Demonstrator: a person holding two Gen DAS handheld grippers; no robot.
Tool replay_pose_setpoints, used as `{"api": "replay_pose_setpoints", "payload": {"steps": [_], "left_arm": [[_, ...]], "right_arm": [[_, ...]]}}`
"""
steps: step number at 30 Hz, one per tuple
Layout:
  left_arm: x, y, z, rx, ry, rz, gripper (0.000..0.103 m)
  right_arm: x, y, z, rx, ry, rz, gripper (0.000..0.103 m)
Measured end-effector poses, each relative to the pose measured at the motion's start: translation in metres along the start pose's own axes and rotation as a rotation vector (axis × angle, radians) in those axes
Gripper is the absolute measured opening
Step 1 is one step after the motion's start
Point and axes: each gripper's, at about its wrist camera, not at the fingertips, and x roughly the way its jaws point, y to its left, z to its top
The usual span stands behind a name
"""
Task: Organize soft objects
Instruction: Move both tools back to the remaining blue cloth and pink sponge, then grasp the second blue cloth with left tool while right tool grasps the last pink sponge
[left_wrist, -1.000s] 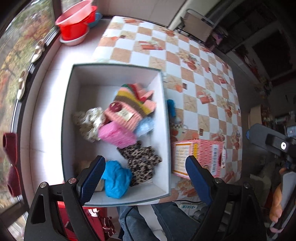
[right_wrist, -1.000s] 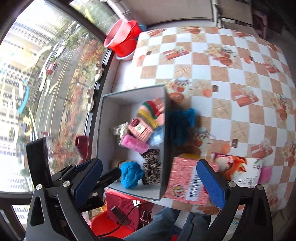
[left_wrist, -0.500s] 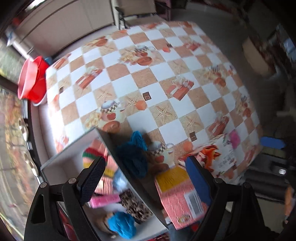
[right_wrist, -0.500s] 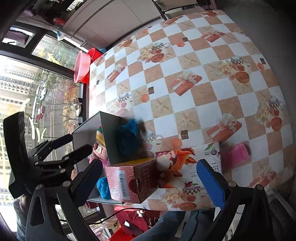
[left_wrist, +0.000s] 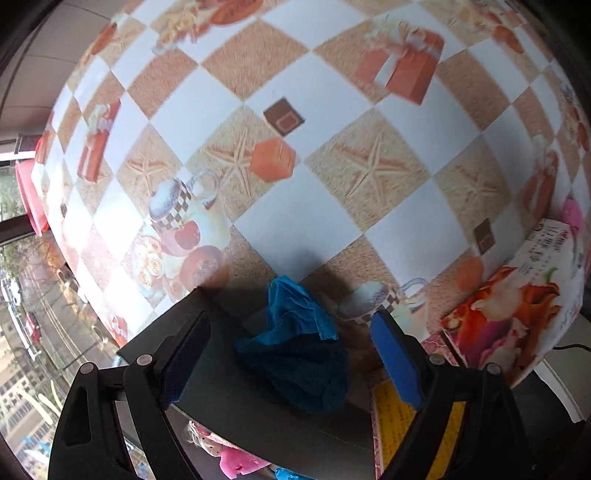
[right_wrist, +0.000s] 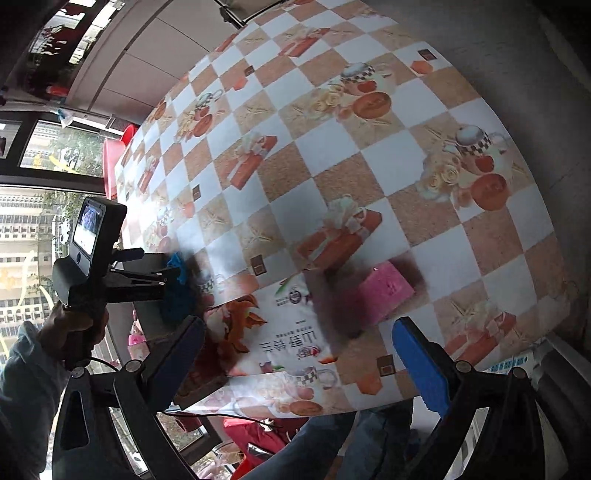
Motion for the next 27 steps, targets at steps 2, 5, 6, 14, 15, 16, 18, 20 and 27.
{"api": "replay_pose_setpoints", "payload": {"steps": [2,5,6,14,15,16,18,20,27], "left_arm": [[0.009,0.001,0.0,-0.004,0.029,-0.005,0.091],[0.021,0.001,0.0,-0.015,0.063,-0.013,0.091],[0.024,0.0,-0.001,-0.02,0.073,-0.018,0.091],[0.054,-0.008,-0.008,-0.021,0.159,-0.017,0.091],[0.057,-0.008,-0.01,-0.024,0.171,-0.019,0.091],[0.062,-0.01,-0.011,-0.028,0.181,-0.022,0.091],[0.069,-0.01,-0.015,-0.028,0.193,-0.026,0.091],[0.073,-0.009,-0.017,-0.031,0.202,-0.028,0.091],[0.079,-0.006,-0.008,-0.019,0.216,-0.073,0.09]], "right_arm": [[0.007,-0.012,0.003,0.024,0.016,-0.001,0.102],[0.02,-0.03,0.007,0.067,0.04,0.0,0.102],[0.025,-0.036,0.008,0.087,0.049,0.001,0.102],[0.077,-0.081,0.016,0.329,0.103,0.005,0.102],[0.083,-0.085,0.017,0.356,0.104,-0.005,0.102],[0.088,-0.088,0.017,0.375,0.108,-0.018,0.102],[0.099,-0.095,0.016,0.426,0.127,-0.036,0.102],[0.108,-0.099,0.015,0.462,0.147,-0.027,0.102],[0.121,-0.09,0.021,0.411,0.156,-0.067,0.1]]}}
